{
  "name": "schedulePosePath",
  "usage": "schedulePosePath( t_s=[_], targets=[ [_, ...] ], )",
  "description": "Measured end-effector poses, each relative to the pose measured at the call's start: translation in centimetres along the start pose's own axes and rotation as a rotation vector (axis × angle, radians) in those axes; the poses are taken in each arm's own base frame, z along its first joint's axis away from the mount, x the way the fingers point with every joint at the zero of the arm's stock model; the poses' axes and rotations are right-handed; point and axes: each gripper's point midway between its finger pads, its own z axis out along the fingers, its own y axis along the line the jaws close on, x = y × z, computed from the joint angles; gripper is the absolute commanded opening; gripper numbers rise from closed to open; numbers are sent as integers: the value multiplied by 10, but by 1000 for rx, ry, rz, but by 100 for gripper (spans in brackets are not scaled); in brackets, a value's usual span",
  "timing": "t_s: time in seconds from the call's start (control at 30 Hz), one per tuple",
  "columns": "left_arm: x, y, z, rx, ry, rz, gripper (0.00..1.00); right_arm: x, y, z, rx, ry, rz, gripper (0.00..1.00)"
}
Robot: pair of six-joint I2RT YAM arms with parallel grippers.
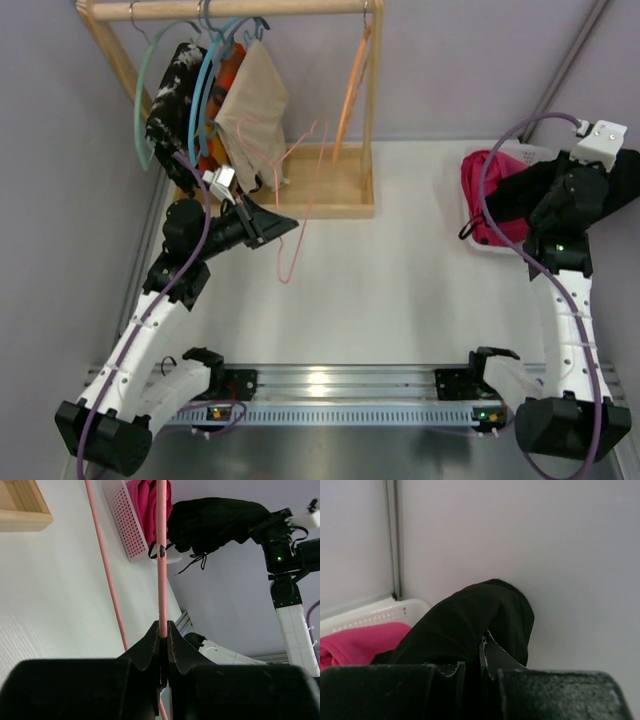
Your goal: Remove the trousers from the hanger
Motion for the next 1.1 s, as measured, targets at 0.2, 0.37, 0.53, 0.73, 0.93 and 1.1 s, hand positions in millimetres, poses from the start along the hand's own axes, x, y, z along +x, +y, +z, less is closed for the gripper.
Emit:
schedulePosePath(
  t_s=[0.2,0.37,0.53,0.73,0.93,1.1],
  targets=[
    [0,-4,-2,8,-7,8,0,51,27,12,-88,80,-25,0],
    [0,-3,-2,8,-4,8,0,89,55,27,-161,140,-41,0],
    [1,-2,-1,8,3,15,0,145,109,60,-279,266,-28,0],
    [3,-2,-5,7,8,55,0,201,169,88,-417,431,15,0],
    [10,-5,-17,4,10,127,0,234,183,83,-516,540,74,17],
    [12,-3,-19,-5,17,160,0,231,178,76,-557,564,107,52]
  ],
)
